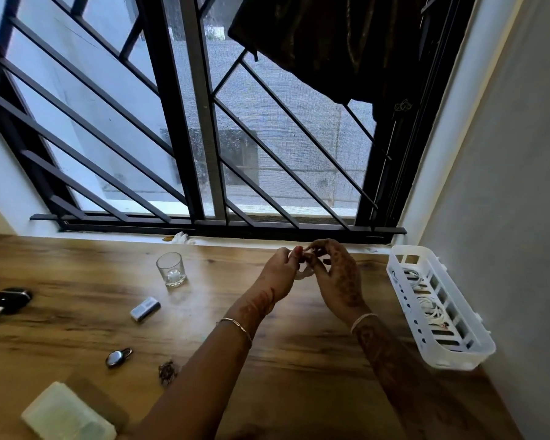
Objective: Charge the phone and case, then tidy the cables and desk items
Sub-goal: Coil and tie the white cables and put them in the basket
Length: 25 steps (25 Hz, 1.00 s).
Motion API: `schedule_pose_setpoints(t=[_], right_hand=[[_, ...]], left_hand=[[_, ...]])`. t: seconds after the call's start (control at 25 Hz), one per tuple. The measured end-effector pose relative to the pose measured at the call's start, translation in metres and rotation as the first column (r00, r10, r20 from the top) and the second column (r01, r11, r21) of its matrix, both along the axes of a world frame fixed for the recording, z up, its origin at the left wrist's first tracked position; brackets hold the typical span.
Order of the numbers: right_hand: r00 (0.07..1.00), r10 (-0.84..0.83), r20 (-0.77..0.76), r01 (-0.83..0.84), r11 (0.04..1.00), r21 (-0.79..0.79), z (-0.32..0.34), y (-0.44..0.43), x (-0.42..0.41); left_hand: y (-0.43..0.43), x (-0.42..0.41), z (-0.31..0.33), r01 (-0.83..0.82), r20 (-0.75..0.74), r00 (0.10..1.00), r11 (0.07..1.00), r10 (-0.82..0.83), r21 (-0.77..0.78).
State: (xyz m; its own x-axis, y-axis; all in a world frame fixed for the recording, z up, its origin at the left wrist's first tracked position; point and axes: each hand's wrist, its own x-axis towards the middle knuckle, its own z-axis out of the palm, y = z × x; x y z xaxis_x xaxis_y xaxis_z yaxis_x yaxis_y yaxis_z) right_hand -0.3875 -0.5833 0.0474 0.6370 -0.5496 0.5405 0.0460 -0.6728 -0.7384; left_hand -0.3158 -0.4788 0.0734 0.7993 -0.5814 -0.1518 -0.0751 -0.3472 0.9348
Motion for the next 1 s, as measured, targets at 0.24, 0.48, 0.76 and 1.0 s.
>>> schedule_pose_setpoints(t=[0.24, 0.48, 0.76, 1.0], right_hand=[[1.000, -0.006, -0.001, 0.006, 0.986, 0.167, 0.004, -0.004, 0.000], [0.998, 0.056, 0.023, -0.057, 0.729, 0.682, 0.006, -0.006, 0.005], [0.987, -0.008, -0.159, 0.055, 0.955, 0.290, 0.003, -0.010, 0.003], [0.933, 0.120, -0.339, -0.085, 0.989, 0.118, -0.003, -0.008, -0.005]], left_hand=[[0.007, 0.001, -0.017, 0.085, 0.315, 0.944, 0.995, -0.099, 0.058], [0.011, 0.001, -0.018, 0.172, 0.407, 0.888, 0.975, -0.214, 0.137], [0.012, -0.007, -0.023, 0.129, 0.353, 0.924, 0.989, -0.145, 0.069], [0.010, -0.004, -0.022, 0.094, 0.276, 0.957, 0.996, -0.092, 0.005]])
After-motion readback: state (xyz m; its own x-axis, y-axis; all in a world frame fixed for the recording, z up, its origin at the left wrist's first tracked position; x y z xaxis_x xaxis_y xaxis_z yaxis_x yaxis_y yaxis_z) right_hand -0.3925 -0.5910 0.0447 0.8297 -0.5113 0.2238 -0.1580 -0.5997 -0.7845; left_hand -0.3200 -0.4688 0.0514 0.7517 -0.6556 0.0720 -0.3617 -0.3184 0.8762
